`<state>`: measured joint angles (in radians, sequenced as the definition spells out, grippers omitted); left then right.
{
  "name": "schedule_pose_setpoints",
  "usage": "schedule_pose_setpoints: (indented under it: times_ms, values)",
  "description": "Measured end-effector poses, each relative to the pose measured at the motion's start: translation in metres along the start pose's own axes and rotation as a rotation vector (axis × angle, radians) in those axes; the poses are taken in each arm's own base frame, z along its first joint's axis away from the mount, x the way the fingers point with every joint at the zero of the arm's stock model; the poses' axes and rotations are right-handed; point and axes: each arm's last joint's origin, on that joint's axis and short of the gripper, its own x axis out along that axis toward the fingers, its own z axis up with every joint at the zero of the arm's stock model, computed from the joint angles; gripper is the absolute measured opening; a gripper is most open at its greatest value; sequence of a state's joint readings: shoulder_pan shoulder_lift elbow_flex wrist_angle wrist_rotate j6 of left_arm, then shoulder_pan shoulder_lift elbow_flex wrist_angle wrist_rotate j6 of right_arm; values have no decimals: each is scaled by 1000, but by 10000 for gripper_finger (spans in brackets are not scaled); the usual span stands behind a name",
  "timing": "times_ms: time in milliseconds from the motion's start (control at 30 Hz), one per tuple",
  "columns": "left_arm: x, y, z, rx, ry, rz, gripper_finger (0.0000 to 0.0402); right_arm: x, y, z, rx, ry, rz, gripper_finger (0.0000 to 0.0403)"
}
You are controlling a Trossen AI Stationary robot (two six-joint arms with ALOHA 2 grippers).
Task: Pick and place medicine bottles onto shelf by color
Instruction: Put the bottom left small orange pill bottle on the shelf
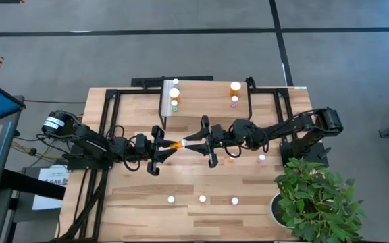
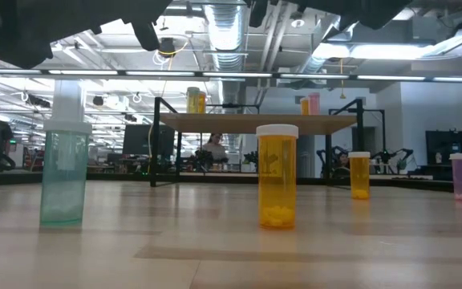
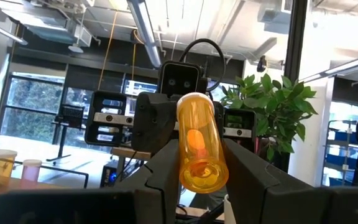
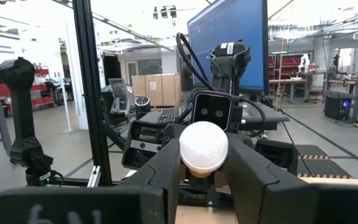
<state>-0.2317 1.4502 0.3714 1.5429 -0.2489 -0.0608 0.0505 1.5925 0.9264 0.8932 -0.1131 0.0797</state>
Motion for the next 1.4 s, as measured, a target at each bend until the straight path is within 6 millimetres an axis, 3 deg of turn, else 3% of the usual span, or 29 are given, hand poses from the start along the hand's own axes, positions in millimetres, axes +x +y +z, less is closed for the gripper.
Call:
schedule_pose_setpoints:
  times_ms: [467,967,1400]
  values:
    - [0,0,-1,-48,7,5,97,0,-2,0,-1,0,-4,123]
    - [0,3,-2,-31,16,119,221,-1,-10,-1,-5,11,-30,123]
    - [-1,7,-5,47,45,241,241,-6,-23,6,-15,32,-70,123]
